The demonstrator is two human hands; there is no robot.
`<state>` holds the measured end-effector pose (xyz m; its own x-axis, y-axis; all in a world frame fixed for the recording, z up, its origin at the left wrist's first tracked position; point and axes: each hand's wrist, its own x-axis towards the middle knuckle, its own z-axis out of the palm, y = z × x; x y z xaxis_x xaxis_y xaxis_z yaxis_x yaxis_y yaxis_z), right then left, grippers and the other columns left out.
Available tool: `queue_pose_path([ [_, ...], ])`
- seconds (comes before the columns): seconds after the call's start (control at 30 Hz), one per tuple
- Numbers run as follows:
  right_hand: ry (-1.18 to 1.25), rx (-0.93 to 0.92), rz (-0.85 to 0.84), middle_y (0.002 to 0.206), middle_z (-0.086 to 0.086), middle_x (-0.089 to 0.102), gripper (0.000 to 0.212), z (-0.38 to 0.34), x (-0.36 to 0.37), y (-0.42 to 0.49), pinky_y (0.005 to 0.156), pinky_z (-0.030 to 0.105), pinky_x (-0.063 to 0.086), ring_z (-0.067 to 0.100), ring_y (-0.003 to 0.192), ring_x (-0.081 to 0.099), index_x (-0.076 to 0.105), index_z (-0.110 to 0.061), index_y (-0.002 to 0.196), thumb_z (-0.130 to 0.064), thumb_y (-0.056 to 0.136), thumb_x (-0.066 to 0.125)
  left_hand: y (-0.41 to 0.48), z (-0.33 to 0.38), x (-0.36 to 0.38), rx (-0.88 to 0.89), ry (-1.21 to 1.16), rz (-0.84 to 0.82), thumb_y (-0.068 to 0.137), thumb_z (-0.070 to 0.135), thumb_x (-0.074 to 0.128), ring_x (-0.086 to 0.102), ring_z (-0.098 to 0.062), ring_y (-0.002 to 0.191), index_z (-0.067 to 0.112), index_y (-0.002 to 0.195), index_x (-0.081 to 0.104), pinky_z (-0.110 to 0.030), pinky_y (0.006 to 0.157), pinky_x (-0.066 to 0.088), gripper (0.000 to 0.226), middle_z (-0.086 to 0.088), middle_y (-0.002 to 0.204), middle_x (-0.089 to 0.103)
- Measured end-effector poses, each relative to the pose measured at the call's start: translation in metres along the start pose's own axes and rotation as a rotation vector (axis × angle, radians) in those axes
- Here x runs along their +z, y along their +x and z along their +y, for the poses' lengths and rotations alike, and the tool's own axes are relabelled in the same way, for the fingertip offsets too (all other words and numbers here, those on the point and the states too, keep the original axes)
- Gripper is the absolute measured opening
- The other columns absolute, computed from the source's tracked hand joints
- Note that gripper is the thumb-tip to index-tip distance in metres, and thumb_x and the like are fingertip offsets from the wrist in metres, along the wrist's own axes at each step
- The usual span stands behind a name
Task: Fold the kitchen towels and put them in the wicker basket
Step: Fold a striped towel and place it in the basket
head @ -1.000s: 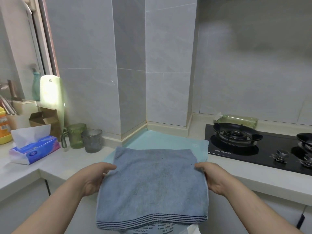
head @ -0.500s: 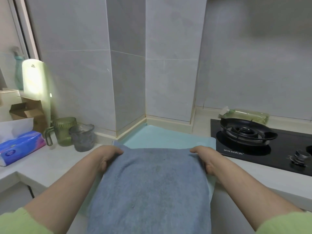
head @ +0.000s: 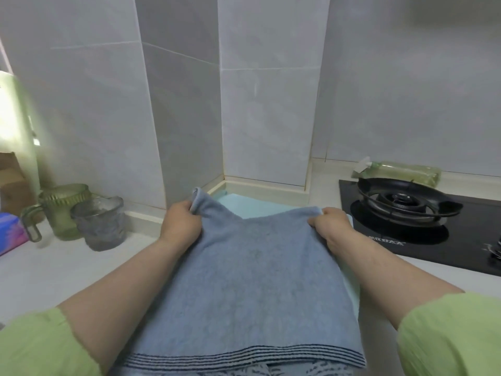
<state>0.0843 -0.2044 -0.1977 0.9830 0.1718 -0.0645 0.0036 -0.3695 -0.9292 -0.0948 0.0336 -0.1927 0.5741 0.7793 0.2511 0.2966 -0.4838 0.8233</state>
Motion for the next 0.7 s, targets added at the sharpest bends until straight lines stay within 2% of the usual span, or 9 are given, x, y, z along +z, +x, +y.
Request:
queue_pose_path([
  [0.07,-0.013,-0.035,0.042,0.097,0.02,0.066,0.024,0.002,0.002,0.007,0.074,0.034,0.051,0.024,0.075,0.054,0.064,0.004,0.104,-0.003,0.083,0.055,0.0,0.002,0.008,0.09,0.125,0.051,0.084,0.002,0.047,0.056,-0.033,0.079,0.011,0.081,0.058,-0.032,0.064,0.036,0.014,-0.014,0.085,0.064],
  [0.13,-0.053,-0.072,0.061,0.108,0.023,0.065,0.026,0.001,0.002,0.01,0.071,0.034,0.049,0.027,0.077,0.057,0.063,0.004,0.107,-0.005,0.085,0.055,0.001,0.006,0.013,0.103,0.133,0.103,0.086,0.001,0.046,0.057,-0.037,0.089,0.009,0.087,0.056,-0.032,0.069,0.035,0.013,-0.019,0.095,0.064],
  [0.23,-0.161,-0.081,-0.001,0.118,0.023,0.062,0.037,0.0,-0.004,0.001,0.088,0.044,0.053,0.032,0.091,0.062,0.056,0.005,0.121,-0.011,0.088,0.054,-0.001,0.008,0.014,0.098,0.186,0.044,0.09,0.009,0.049,0.058,-0.038,0.1,0.004,0.104,0.056,-0.033,0.072,0.036,0.016,-0.019,0.107,0.064],
  [0.3,-0.231,-0.126,-0.022,0.121,0.012,0.058,0.046,0.004,-0.013,-0.012,0.087,0.035,0.047,0.027,0.098,0.056,0.048,-0.002,0.134,-0.014,0.089,0.054,-0.013,0.009,0.006,0.14,0.271,0.008,0.089,0.014,0.055,0.058,-0.039,0.105,0.002,0.116,0.054,-0.036,0.076,0.041,0.029,-0.02,0.115,0.063],
  [0.37,-0.265,-0.203,-0.037,0.118,0.001,0.058,0.051,0.014,-0.027,-0.031,0.083,0.027,0.039,0.023,0.105,0.054,0.045,-0.013,0.138,-0.016,0.089,0.055,-0.035,0.011,-0.009,0.246,0.336,0.008,0.088,0.014,0.059,0.056,-0.037,0.113,0.002,0.126,0.054,-0.038,0.089,0.044,0.041,-0.02,0.123,0.061],
  [0.43,-0.318,-0.289,-0.05,0.108,-0.007,0.056,0.039,0.032,-0.044,-0.057,0.082,0.026,0.037,0.016,0.1,0.052,0.054,-0.018,0.127,-0.017,0.088,0.058,-0.065,0.005,-0.028,0.29,0.375,-0.03,0.088,0.018,0.062,0.056,-0.032,0.115,0.007,0.126,0.06,-0.037,0.094,0.043,0.04,-0.015,0.126,0.061],
  [0.57,-0.358,-0.396,0.055,0.101,-0.007,0.057,0.022,0.082,-0.075,-0.119,0.081,0.024,0.036,0.011,0.094,0.054,0.06,-0.025,0.099,-0.011,0.083,0.065,-0.119,-0.036,-0.073,0.072,0.549,-0.092,0.086,0.036,0.061,0.062,-0.025,0.106,0.021,0.116,0.064,-0.035,0.089,0.048,0.033,-0.005,0.12,0.066],
  [0.63,-0.259,-0.322,0.05,0.09,-0.007,0.064,0.014,0.098,-0.082,-0.143,0.075,0.027,0.039,0.015,0.09,0.06,0.061,-0.021,0.087,-0.009,0.082,0.066,-0.135,-0.051,-0.09,-0.008,0.582,-0.107,0.087,0.036,0.06,0.061,-0.025,0.097,0.018,0.108,0.065,-0.034,0.08,0.046,0.028,-0.005,0.108,0.067],
  [0.7,-0.214,-0.218,-0.009,0.081,-0.006,0.068,0.005,0.109,-0.081,-0.158,0.071,0.031,0.044,0.016,0.082,0.063,0.066,-0.018,0.081,-0.015,0.085,0.065,-0.145,-0.049,-0.098,-0.016,0.562,-0.118,0.088,0.033,0.059,0.056,-0.022,0.081,0.015,0.09,0.065,-0.032,0.068,0.041,0.018,-0.001,0.087,0.061],
])
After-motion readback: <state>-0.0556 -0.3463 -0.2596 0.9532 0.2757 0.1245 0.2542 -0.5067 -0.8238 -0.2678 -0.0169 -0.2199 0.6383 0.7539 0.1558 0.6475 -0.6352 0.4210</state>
